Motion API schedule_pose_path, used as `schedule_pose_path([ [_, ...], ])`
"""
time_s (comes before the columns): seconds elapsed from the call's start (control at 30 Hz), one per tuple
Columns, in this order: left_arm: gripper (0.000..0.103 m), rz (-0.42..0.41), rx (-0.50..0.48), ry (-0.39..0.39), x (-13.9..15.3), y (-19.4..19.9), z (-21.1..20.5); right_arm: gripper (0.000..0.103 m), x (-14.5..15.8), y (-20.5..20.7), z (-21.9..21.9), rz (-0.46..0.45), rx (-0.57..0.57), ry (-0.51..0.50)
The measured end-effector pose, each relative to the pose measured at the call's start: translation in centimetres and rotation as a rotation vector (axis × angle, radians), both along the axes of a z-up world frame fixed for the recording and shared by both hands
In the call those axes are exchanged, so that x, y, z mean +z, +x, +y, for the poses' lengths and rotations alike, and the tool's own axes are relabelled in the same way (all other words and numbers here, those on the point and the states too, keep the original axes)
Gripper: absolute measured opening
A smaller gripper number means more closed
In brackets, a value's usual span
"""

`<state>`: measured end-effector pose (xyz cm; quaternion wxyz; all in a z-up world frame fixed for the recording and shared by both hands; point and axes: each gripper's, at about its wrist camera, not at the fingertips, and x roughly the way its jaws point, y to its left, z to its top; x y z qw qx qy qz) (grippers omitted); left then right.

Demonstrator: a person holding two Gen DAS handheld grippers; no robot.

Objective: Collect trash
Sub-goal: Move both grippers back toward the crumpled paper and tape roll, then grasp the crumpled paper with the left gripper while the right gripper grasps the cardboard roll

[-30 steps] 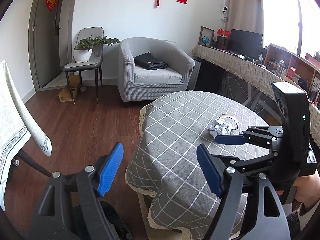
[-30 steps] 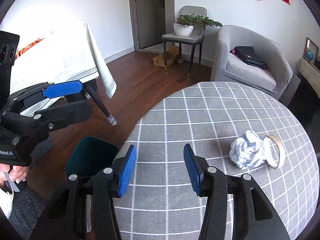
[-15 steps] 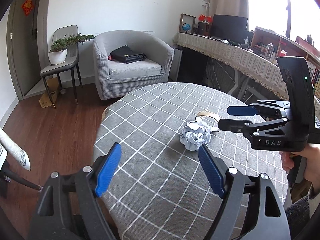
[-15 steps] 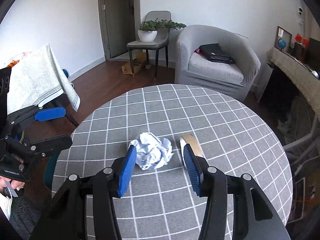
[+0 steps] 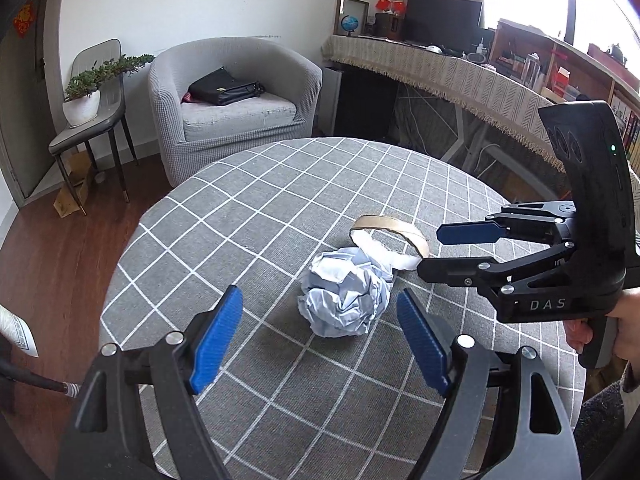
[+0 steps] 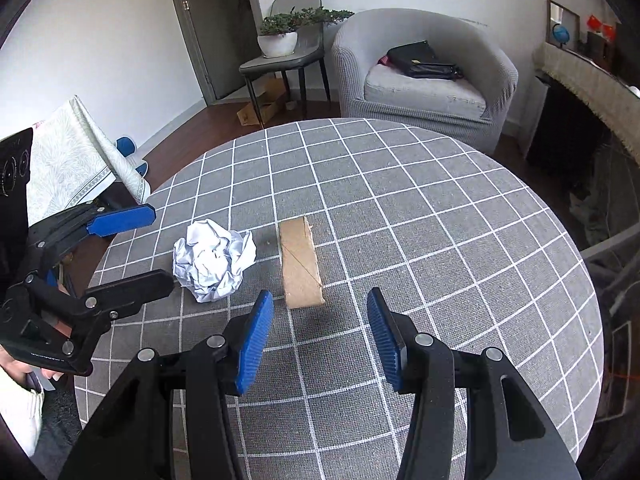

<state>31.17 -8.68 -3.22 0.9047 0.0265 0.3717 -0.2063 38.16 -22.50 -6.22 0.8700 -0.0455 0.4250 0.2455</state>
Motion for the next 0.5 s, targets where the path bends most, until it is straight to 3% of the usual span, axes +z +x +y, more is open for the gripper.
schedule_pose_path([
  [0.13,0.074,0.012,-0.015,-0.015,-0.2,0.7,-0.7,0.045,0.2,0.1,0.1,0.001,0.013,-0.002],
  [0.3,0.057,0.053,-0.028,-0.023,-1.1,1.5,-1.1,0.043,0.0,0.7,0.3,0.014,0.024,0.003],
  [0.5,0.050,0.076,-0.027,-0.055,-1.4,1.5,-0.8,0.041,-0.1,1.1,1.4,0.016,0.038,-0.001],
])
